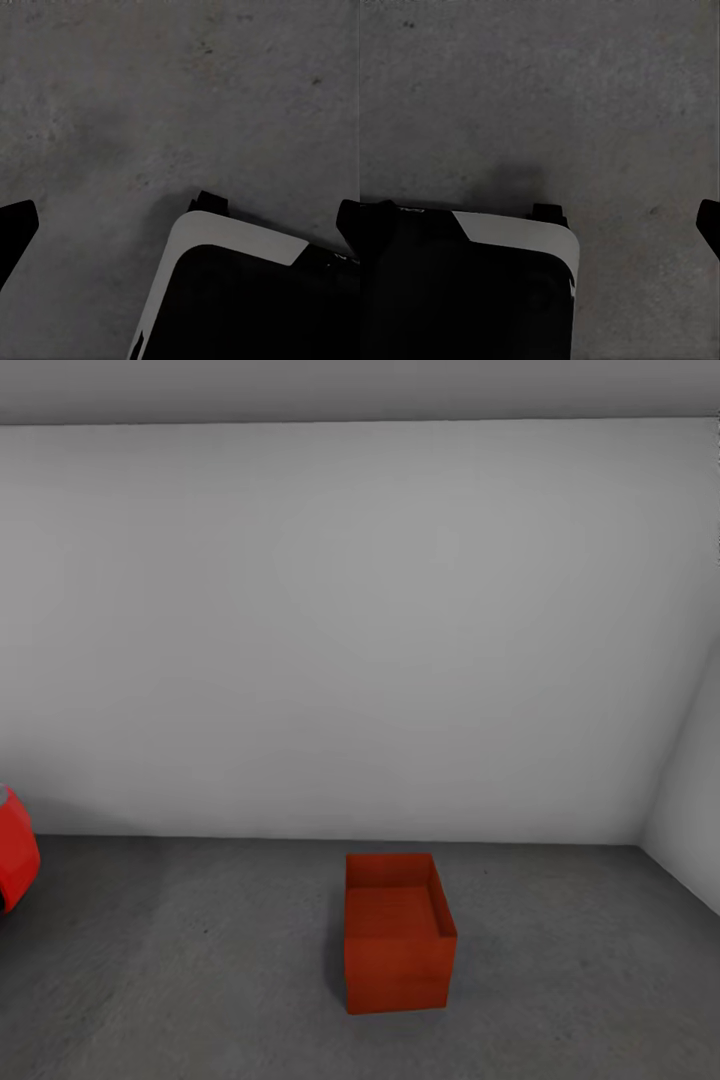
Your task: Move the two storage containers from the living room to the garage. In the garage, place one container on the floor and stack the other container on top of it (either order is fine).
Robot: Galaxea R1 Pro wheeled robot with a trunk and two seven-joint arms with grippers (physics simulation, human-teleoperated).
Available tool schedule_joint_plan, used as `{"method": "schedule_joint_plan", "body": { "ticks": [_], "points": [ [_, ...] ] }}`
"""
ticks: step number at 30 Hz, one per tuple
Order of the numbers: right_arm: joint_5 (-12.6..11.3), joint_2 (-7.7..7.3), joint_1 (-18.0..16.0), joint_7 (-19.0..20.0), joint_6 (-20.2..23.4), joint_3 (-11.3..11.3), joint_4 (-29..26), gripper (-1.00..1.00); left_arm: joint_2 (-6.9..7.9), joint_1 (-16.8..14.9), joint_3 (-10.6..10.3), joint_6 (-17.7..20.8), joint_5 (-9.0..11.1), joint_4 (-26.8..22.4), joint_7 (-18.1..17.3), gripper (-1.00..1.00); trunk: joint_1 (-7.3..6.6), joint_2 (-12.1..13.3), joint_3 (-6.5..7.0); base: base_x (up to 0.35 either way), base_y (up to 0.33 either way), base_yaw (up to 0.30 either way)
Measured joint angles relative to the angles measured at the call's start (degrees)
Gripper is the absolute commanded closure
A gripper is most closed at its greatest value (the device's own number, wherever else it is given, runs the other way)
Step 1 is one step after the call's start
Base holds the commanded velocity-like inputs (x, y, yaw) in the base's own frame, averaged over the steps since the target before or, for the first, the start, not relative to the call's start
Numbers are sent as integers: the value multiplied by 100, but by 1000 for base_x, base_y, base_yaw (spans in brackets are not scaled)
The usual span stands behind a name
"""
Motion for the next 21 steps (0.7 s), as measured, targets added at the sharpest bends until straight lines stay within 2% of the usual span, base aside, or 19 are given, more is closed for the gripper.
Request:
{"method": "schedule_joint_plan", "body": {
  "ticks": [21],
  "points": [
    [0,3,-1,8,20,0,2,-100,6,0,0,0,0,0,0,-100,0,0,196,0,0,0]
  ]
}}
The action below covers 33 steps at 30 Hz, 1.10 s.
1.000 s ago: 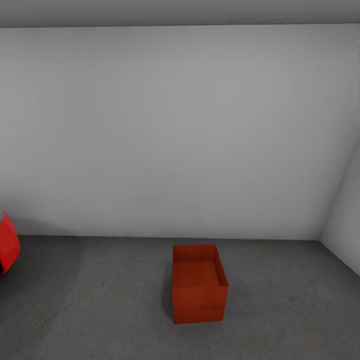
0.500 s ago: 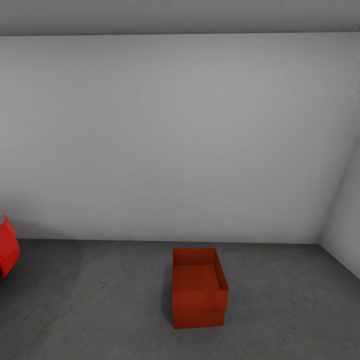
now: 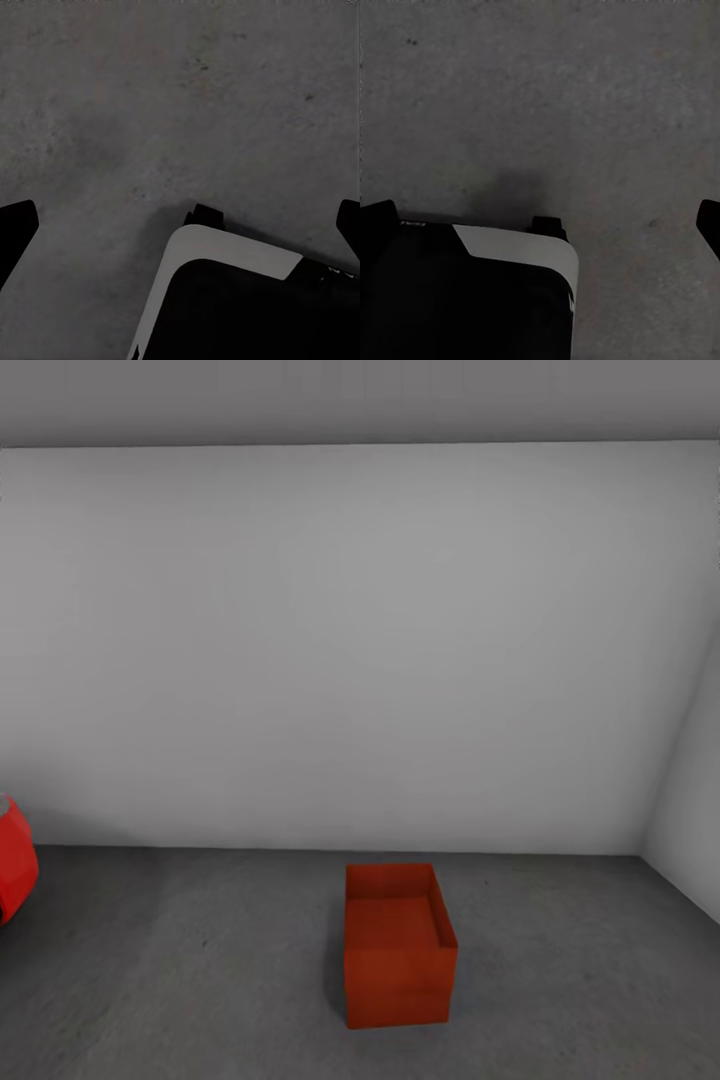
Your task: Move the two storage containers from the living room to the garage. In the garage, place one container on the floor and stack the other container on top of it (either order is fine).
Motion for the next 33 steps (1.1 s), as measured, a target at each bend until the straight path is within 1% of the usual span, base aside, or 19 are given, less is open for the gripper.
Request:
{"method": "schedule_joint_plan", "body": {
  "ticks": [20,28,33],
  "points": [
    [0,-8,0,-3,-3,0,-7,-100,0,0,0,3,0,0,0,-100,0,0,184,0,0,0],
    [4,6,0,-31,48,11,-7,-100,0,0,0,3,0,0,0,-100,0,0,203,0,0,0],
    [15,-14,-2,-66,55,22,-13,-100,-5,0,0,3,0,-2,0,-100,0,0,204,0,0,0]
  ]
}}
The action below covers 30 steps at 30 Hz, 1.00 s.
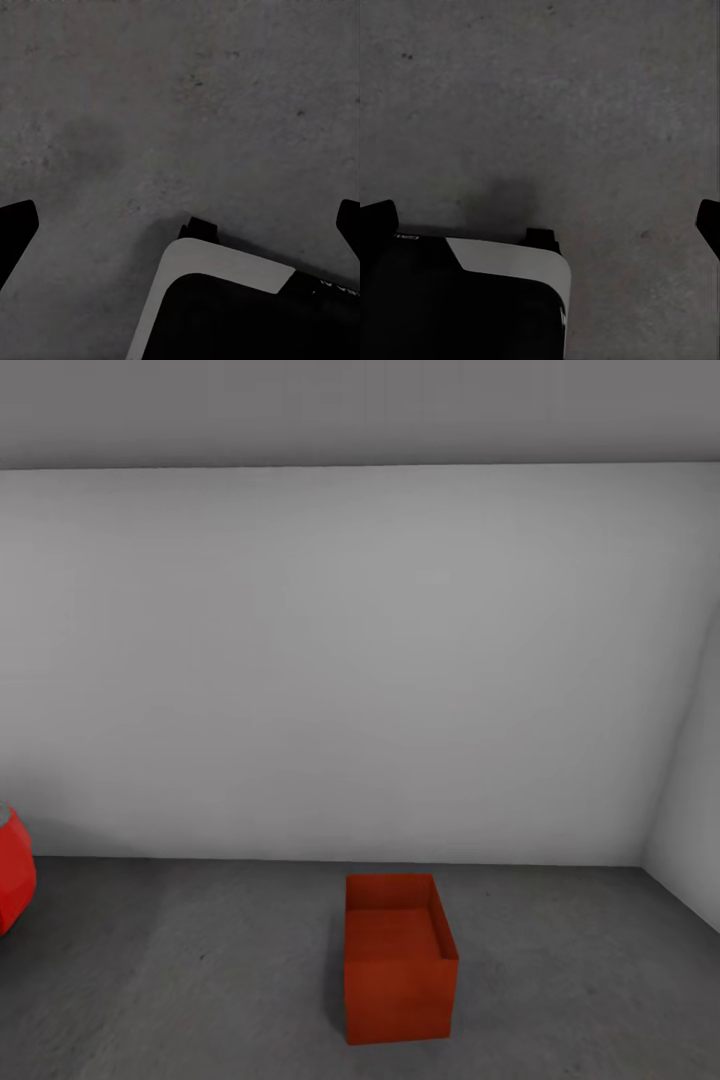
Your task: Move the two storage containers from the living room to the garage. In the garage, place one container on the floor and stack the other container on top of it (either order is fine).
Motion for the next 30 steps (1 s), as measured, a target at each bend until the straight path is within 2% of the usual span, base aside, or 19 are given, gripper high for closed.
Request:
{"method": "schedule_joint_plan", "body": {
  "ticks": [30],
  "points": [
    [17,-13,0,-23,1,38,-2,-100,-17,0,-14,0,-26,-83,0,-100,0,0,0,0,0,0]
  ]
}}
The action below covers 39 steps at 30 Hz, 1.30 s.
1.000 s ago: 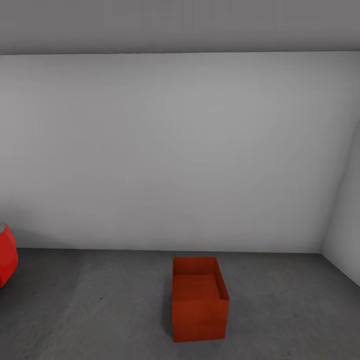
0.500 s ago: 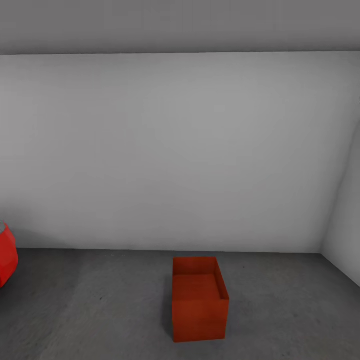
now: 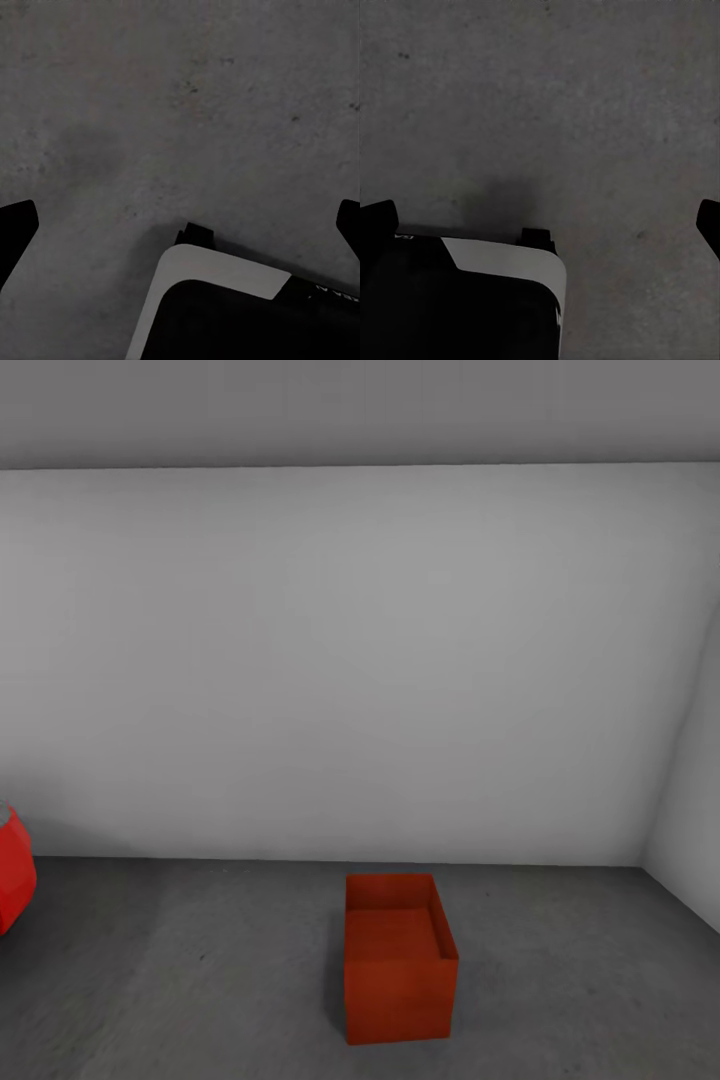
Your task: Move the two storage containers from the living room to the garage. In the garage, place one container on the floor and stack the other container on top of it (either order is fine).
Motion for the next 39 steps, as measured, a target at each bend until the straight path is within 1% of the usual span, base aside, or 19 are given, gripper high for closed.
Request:
{"method": "schedule_joint_plan", "body": {
  "ticks": [4,39],
  "points": [
    [2,20,1,-20,-30,-22,0,-100,3,0,0,0,0,-2,0,-100,0,0,0,0,0,0],
    [-8,17,1,-22,-35,-27,0,-100,4,0,14,0,9,-3,1,-100,0,0,0,0,0,0]
  ]
}}
